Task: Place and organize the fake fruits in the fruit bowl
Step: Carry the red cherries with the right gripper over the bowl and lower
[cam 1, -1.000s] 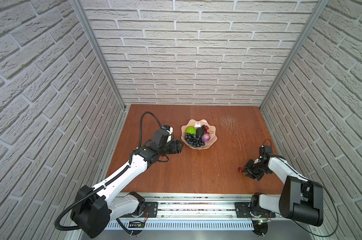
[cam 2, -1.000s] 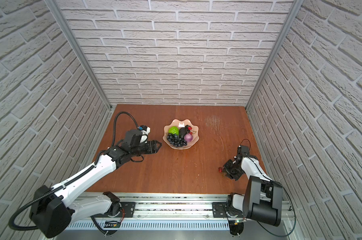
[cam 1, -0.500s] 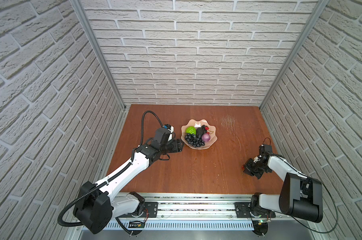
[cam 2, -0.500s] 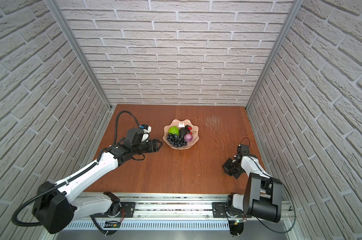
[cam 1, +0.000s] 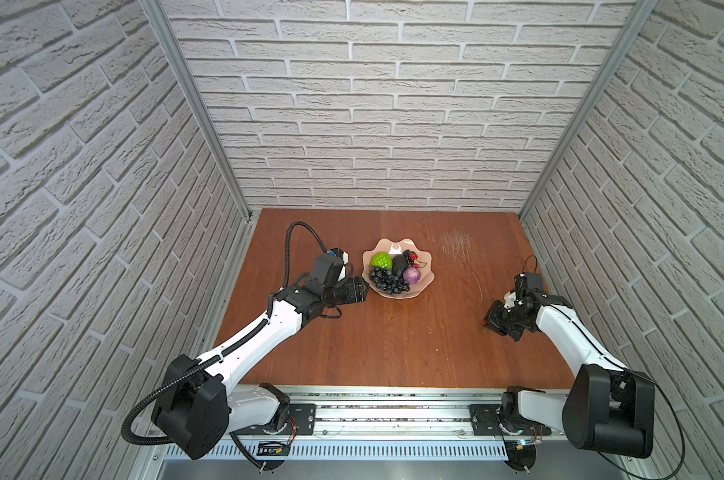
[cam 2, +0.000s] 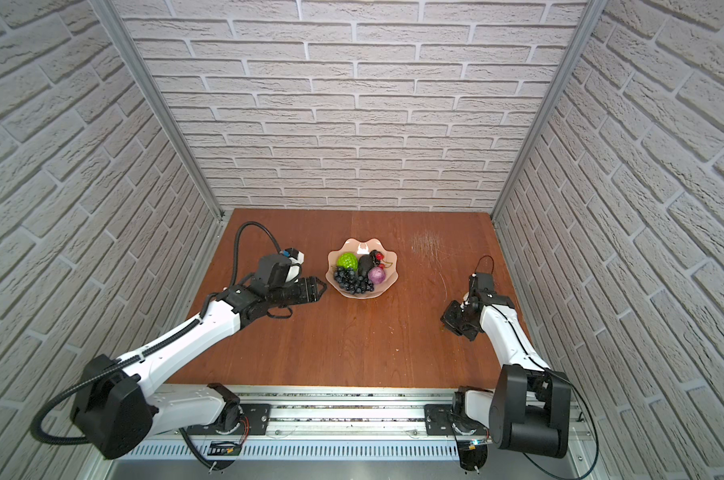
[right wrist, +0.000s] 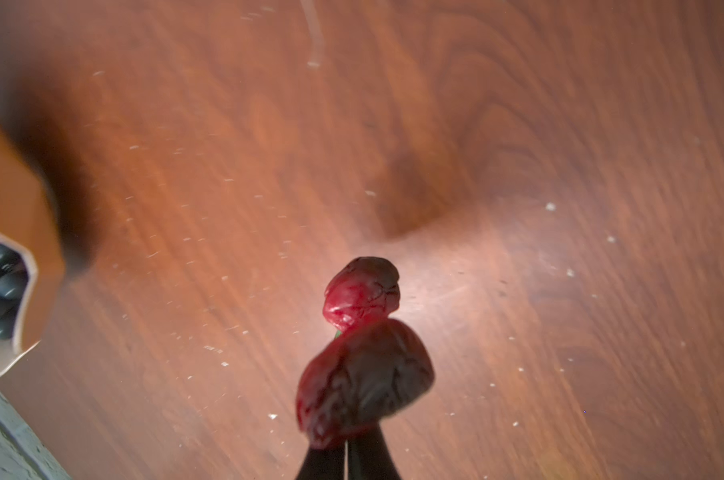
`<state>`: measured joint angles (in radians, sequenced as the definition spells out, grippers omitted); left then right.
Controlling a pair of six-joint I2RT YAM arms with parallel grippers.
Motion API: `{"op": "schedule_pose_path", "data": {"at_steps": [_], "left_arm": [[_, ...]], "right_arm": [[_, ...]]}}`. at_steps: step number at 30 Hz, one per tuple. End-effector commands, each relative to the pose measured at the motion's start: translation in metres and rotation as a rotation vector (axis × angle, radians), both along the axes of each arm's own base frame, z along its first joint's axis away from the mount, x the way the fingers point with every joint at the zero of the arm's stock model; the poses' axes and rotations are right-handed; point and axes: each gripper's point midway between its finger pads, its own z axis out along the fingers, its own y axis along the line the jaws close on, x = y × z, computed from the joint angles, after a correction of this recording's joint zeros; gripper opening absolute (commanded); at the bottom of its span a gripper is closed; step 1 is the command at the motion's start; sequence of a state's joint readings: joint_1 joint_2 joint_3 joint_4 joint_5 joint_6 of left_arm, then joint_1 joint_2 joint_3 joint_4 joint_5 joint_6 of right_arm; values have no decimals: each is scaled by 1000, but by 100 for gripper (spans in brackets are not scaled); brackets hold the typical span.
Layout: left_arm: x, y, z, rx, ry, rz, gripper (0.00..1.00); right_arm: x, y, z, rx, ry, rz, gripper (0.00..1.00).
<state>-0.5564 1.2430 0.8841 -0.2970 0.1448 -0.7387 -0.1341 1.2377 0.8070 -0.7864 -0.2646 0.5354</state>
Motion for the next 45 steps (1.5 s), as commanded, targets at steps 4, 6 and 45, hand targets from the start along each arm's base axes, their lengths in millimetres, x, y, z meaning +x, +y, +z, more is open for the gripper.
{"op": "schedule_pose_path", "data": {"at_steps": [4, 6, 45], "left_arm": [[6, 1, 10, -31, 1, 35, 75], [5, 3, 9, -28, 6, 47, 75], [0, 21, 5, 7, 34, 104, 75]], "right_arm": [[43, 34, 49, 9, -109, 109, 6], [60, 47, 64, 39, -148, 141, 5], [206, 180, 23, 288, -233, 236, 9]]}}
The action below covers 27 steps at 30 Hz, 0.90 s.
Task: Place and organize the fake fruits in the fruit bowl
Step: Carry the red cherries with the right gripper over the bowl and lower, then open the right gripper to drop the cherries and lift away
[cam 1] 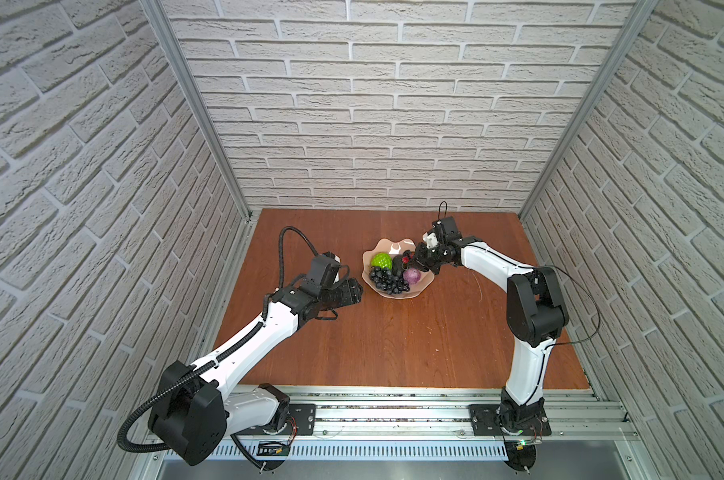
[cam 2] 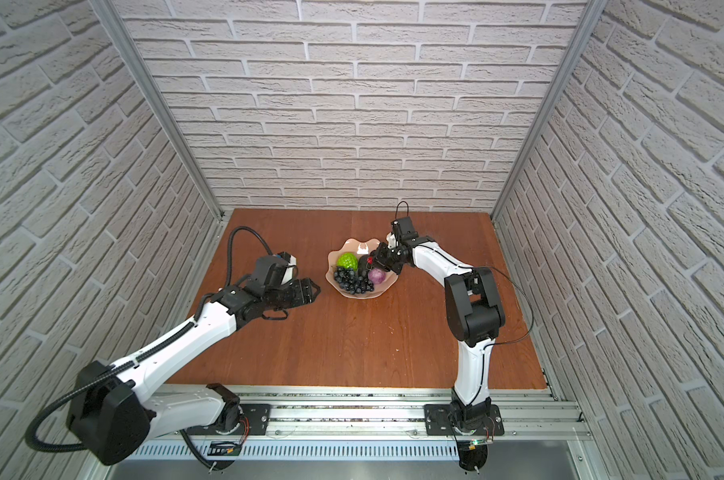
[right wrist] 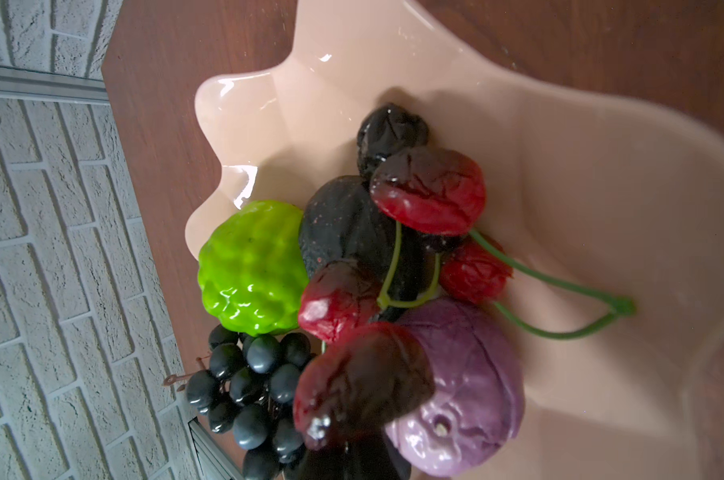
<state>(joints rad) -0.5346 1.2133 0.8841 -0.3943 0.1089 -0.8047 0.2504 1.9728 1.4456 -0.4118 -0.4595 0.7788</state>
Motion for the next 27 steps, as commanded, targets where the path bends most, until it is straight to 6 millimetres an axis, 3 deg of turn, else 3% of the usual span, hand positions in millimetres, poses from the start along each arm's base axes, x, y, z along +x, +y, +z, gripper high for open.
{"op": "schedule_pose_path", "data": {"at_steps": [1, 9, 16, 23, 27], "left_arm": [[8, 1, 13, -13, -43, 13, 75], [6, 0, 14, -26, -43, 16, 75], [5, -2, 17, -32, -46, 18, 75], [10, -11, 18, -25, -53, -10, 75], [17, -15, 23, -22, -84, -25, 75]], "right_arm": [[5, -3, 16, 9, -56, -18, 10], [5, -6, 32, 3, -97, -13, 25], [-1, -11, 57, -22, -152, 4, 33], [-33, -31, 89, -121, -206, 40, 37], [-63, -58, 114, -218, -240, 32, 39]]}}
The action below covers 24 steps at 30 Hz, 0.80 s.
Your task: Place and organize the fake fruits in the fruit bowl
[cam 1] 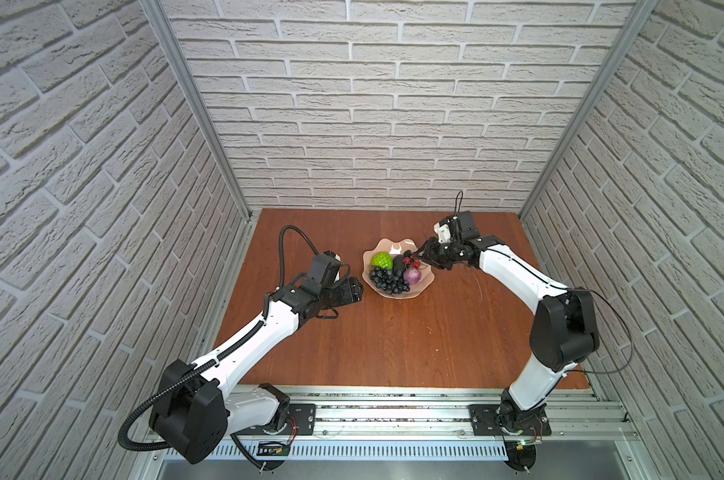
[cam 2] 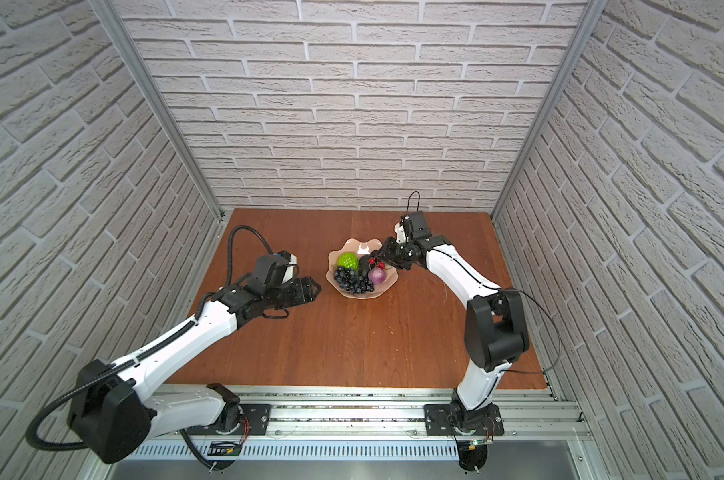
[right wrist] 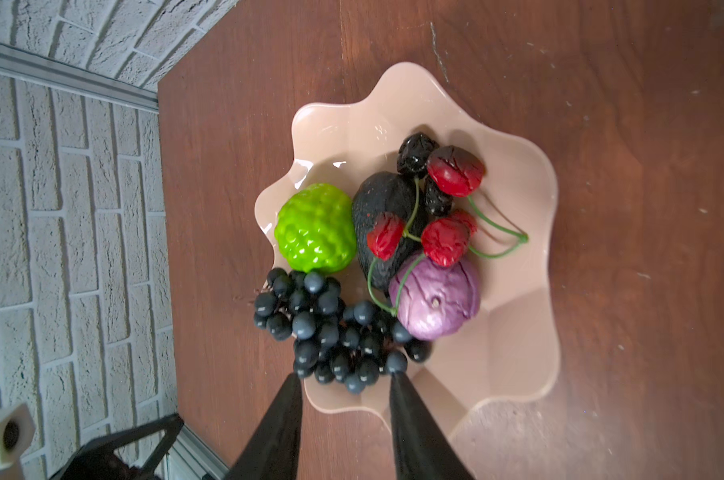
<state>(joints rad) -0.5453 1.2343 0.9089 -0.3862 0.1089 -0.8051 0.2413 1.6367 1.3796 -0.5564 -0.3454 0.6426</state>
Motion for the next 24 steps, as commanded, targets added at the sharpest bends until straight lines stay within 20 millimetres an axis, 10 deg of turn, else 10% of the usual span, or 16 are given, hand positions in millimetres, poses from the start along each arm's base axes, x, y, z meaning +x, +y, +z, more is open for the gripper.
{"op": "schedule_pose_path", "data": {"at_steps": [1, 14, 24], "left_arm": [[15, -9, 19, -17, -83, -18, 75], [11, -18, 22, -66, -147, -67, 75], [7, -7, 18, -22, -184, -63, 75]], "right_arm": [[-33, -34, 18, -126, -26, -19, 40], [-160, -176, -53, -307, 261, -337, 49], [-197, -226, -92, -130, 428, -614, 54]]}}
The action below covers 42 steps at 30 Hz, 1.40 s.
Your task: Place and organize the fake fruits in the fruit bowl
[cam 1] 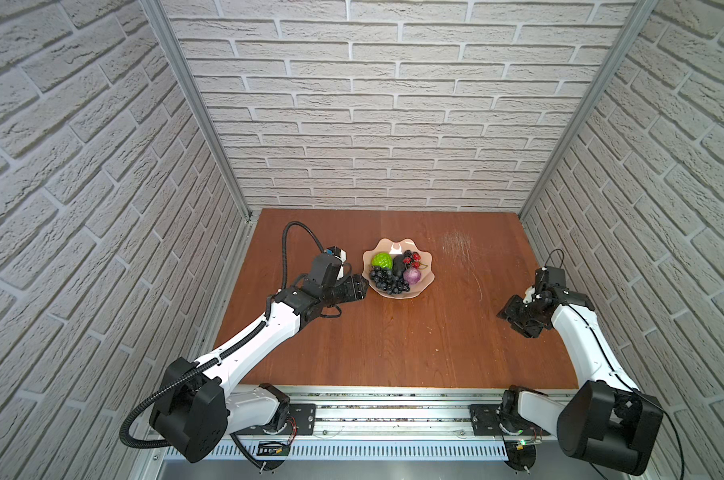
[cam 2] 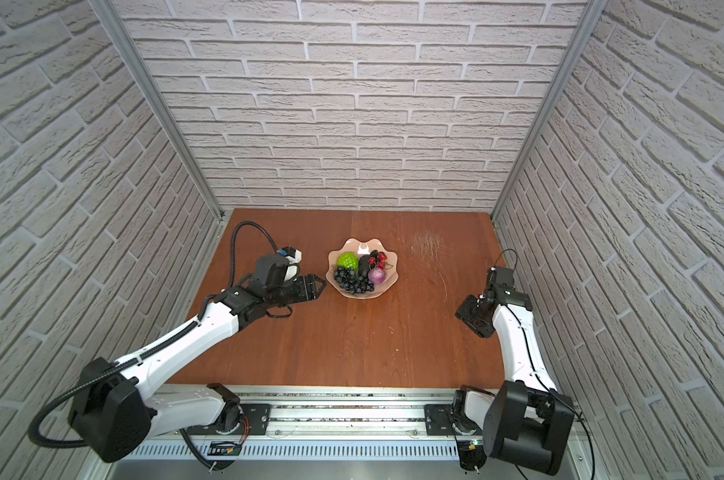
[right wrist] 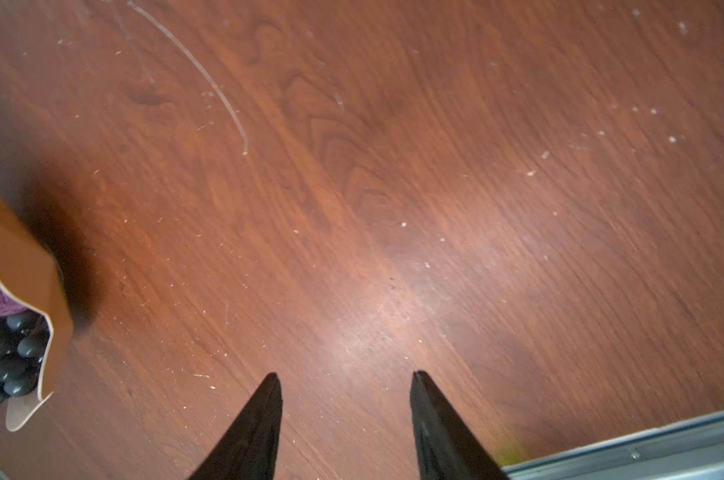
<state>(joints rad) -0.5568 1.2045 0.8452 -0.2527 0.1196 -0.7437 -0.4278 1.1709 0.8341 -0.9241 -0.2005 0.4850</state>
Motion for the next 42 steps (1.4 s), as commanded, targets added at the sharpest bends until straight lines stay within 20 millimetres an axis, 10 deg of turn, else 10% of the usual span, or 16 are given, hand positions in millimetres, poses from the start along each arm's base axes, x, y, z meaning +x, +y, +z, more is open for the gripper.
{"op": "schedule_pose_path", "data": {"at_steps": [1, 13, 42], "left_arm": [[3, 4, 12, 5, -76, 0, 75], [4, 13, 21, 7, -115, 16, 78], [16, 20, 11, 20, -76, 50, 80]], "right_arm": [[-7, -11, -1, 13, -1, -66, 55], [-38, -54, -15, -33, 64, -291, 65], [-14, -51, -83, 126, 107, -260, 51]]}}
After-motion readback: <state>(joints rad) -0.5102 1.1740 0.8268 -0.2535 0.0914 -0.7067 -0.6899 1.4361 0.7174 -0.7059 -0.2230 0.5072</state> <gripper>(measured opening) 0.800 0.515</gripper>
